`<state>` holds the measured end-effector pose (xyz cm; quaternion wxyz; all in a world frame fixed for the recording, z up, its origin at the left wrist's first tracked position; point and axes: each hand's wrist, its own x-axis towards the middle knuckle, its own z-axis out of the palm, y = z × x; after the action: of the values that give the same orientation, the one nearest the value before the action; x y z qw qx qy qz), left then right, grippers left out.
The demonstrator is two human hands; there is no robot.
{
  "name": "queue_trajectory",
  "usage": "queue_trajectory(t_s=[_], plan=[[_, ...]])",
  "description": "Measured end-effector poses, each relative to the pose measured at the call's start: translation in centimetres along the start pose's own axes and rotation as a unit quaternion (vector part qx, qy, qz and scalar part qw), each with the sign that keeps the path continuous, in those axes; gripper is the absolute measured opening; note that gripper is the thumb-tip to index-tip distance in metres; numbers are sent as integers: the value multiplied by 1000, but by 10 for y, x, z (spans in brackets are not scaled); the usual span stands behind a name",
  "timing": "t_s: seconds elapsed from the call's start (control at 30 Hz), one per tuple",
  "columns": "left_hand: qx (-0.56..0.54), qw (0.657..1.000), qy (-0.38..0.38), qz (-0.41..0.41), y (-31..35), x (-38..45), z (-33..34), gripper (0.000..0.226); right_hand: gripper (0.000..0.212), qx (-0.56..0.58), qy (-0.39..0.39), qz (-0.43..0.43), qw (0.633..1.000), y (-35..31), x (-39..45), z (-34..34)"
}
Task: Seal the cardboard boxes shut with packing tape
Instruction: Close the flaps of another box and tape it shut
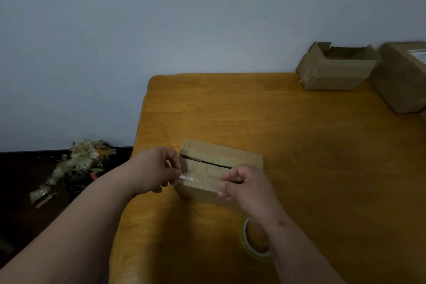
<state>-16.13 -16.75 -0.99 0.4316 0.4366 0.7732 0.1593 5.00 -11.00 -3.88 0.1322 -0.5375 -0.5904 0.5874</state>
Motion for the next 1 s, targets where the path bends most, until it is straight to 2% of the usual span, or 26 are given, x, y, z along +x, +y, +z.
queue_trajectory(t_s=[0.37,0.73,0.87,1.0], plan=[[-142,989,-20,-46,-2,12,-13,4,14,93,29,2,995,-3,4,-3],[-163,985,-37,-46,-6,24,-17,13,17,70,-7,-5,998,-1,7,-15],[-156,986,-42,-42,-8,28,-18,26,18,63,4,4,998,-6,8,-14],[-128,991,-13,-32,-9,33,-15,25,14,36,36,20,999,-9,11,-9]])
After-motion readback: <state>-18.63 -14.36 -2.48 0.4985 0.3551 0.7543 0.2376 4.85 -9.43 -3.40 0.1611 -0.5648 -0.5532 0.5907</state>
